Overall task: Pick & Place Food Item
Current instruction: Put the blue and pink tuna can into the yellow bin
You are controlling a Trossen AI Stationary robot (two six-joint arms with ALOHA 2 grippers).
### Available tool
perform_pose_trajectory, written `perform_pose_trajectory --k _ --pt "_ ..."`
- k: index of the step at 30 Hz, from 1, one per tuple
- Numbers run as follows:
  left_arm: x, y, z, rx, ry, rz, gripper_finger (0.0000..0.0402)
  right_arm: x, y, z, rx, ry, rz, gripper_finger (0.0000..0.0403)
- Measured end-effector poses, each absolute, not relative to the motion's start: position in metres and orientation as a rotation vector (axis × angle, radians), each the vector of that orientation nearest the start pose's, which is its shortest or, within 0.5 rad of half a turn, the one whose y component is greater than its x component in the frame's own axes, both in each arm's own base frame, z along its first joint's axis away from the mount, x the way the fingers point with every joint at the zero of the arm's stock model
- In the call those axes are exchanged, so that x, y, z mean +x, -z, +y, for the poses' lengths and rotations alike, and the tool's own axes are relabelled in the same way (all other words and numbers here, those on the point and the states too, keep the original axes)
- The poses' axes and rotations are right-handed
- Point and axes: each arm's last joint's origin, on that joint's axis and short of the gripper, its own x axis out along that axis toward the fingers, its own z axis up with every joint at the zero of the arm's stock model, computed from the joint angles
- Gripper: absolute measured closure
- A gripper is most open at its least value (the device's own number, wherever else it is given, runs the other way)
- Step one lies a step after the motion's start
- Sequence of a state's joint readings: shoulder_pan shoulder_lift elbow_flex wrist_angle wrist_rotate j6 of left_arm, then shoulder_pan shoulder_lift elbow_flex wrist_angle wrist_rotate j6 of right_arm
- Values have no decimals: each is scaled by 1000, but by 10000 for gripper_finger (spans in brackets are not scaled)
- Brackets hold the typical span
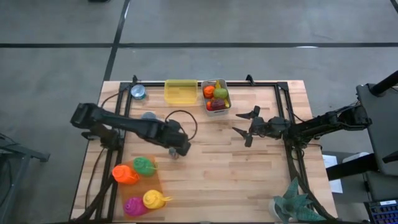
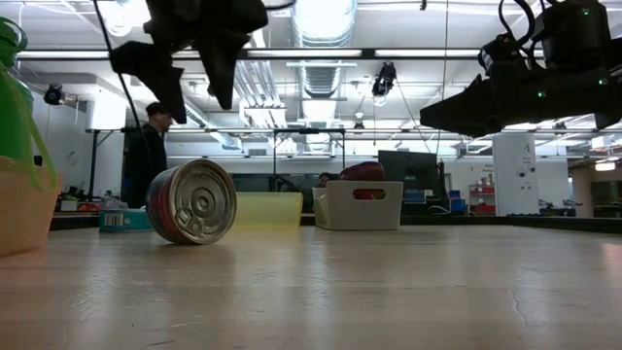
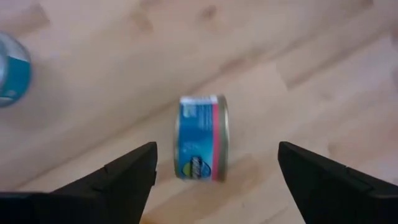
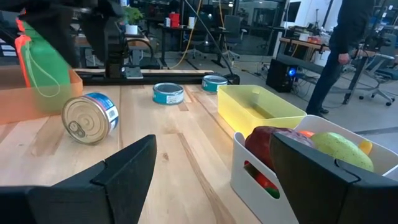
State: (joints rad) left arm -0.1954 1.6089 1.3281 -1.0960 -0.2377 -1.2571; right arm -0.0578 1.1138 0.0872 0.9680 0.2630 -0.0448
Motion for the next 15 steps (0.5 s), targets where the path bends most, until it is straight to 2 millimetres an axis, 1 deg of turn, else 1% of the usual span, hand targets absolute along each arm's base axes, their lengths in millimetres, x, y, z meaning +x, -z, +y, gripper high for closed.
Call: perform_pose_trajectory --k 3,9,15 --pt "303 -254 -53 -744 -798 1165 61 176 -156 -18 -51 319 65 97" --pt "310 -238 -54 -727 -810 1226 61 176 -156 -18 -51 319 66 97" --pt "306 -225 -52 -726 -834 1241 61 176 -156 -18 -51 319 66 97"
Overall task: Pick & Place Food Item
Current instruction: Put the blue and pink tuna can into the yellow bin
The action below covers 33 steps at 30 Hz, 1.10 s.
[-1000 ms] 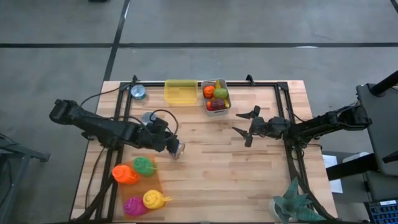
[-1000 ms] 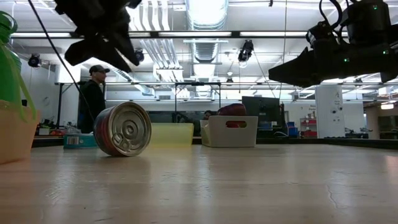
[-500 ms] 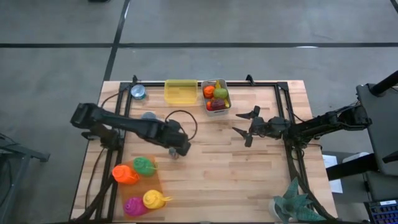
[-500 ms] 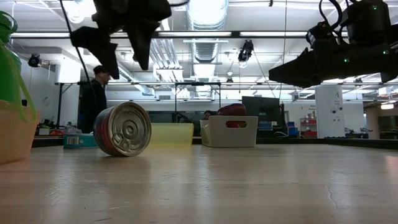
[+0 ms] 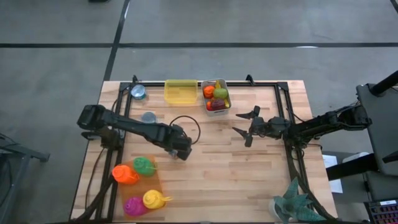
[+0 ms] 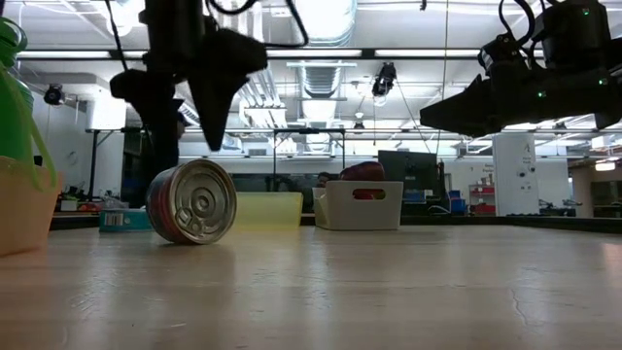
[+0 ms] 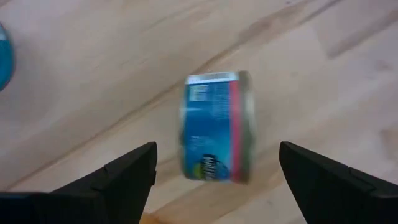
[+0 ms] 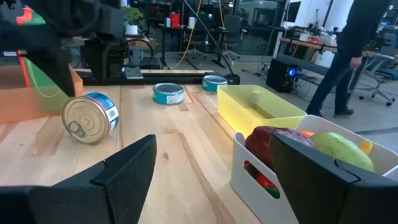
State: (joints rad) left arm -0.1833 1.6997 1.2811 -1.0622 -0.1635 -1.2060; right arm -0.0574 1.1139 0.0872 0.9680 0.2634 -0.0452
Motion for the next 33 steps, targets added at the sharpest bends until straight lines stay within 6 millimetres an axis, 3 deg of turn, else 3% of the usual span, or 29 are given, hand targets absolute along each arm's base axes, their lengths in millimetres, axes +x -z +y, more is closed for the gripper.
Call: perform_pose_trajectory --k 10,15,20,27,33 --pt "301 -183 -38 -824 -807 1249 61 177 -156 -18 -51 319 66 97" --pt "299 -172 -30 -850 -785 1249 70 177 -156 -18 -51 319 66 97" --pt "298 -167 -27 -863 -787 1242 117 176 -156 -18 -51 319 66 97" --pt "299 -167 -27 -876 -783 1228 221 177 -156 -18 -51 319 66 97" --pt "301 -167 -27 -881 -775 1213 221 177 -156 -18 -51 319 66 97"
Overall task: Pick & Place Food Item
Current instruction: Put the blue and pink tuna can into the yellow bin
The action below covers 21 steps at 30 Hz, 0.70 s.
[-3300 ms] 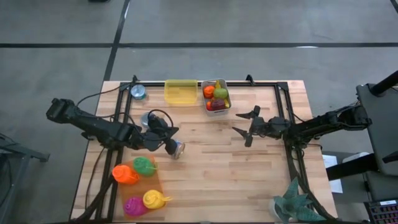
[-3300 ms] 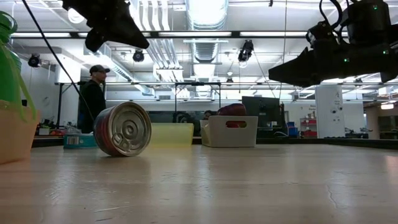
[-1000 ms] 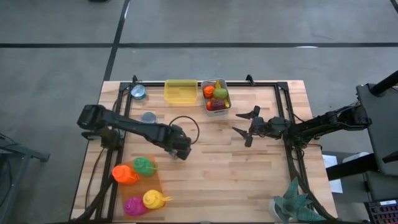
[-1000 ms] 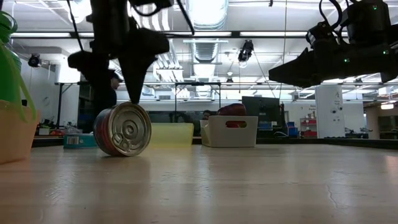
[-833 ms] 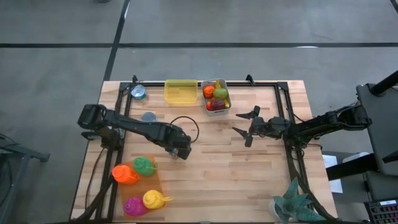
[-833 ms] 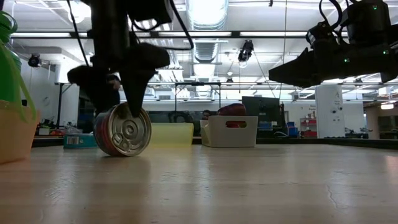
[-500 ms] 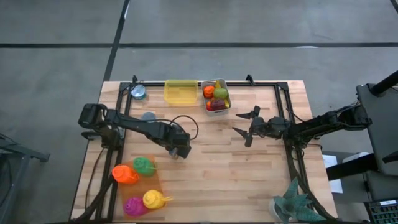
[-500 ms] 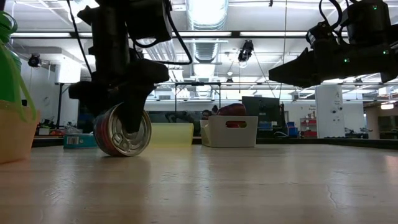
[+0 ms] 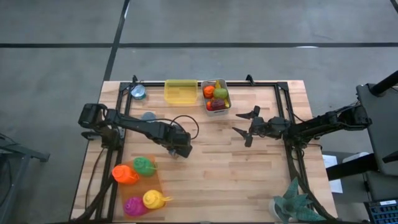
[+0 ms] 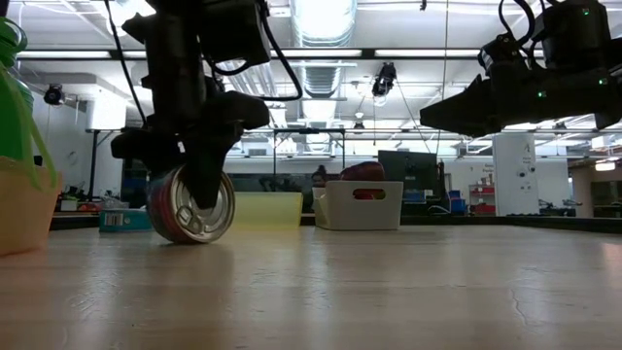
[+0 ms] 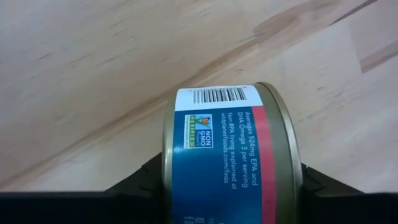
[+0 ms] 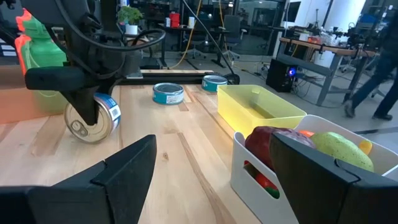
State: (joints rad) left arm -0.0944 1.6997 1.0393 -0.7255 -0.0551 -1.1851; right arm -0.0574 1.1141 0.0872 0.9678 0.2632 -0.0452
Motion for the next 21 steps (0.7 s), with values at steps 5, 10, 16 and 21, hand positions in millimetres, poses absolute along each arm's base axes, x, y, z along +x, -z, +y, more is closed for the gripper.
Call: perform_pose_trajectory --k 5,10,16,21 --pt "301 -168 -25 -882 -779 1204 221 176 -156 -18 -51 319 66 97" --pt "305 -173 -19 -870 -798 1158 221 177 -156 -18 -51 319 66 97" --pt "311 -209 -8 -753 -853 919 221 177 -156 -18 -51 319 67 97" --pt "311 -244 0 -610 -998 579 221 177 -156 -18 -51 320 67 97"
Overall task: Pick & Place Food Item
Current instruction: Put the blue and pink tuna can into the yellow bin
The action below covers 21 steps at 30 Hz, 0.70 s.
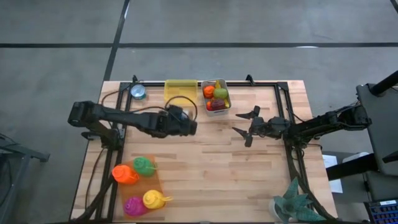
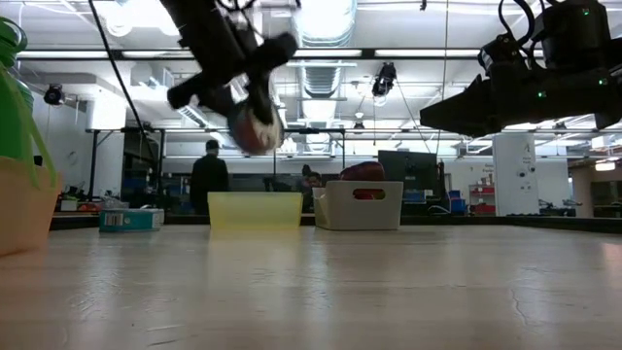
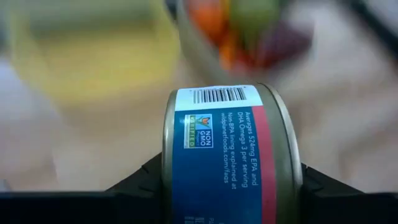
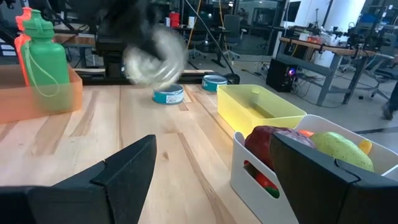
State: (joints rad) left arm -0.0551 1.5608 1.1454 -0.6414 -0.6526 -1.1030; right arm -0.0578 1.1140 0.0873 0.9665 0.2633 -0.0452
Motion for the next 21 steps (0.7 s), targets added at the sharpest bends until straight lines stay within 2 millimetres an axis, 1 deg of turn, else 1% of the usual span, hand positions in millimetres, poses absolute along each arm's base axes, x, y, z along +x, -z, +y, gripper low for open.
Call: perform_pose_trajectory --k 4,7,9,13,17,18,21 --pt "315 -258 9 -448 -1113 354 221 176 -156 -18 -51 319 68 97" --pt "321 -261 23 -364 -1195 264 221 177 -156 -18 -51 319 68 97" --pt "323 -261 37 -337 -1240 243 221 177 -156 -18 -51 319 69 97" --pt "325 -256 77 -385 -1269 267 221 176 -155 -18 -52 319 77 97" --pt "321 -253 129 -473 -1174 332 221 176 -154 -18 -53 319 89 97" --pt "318 -254 143 -493 -1140 337 221 176 -154 -18 -54 318 94 97" --pt "308 -251 178 -552 -1063 350 221 176 -153 -18 -54 318 97 97"
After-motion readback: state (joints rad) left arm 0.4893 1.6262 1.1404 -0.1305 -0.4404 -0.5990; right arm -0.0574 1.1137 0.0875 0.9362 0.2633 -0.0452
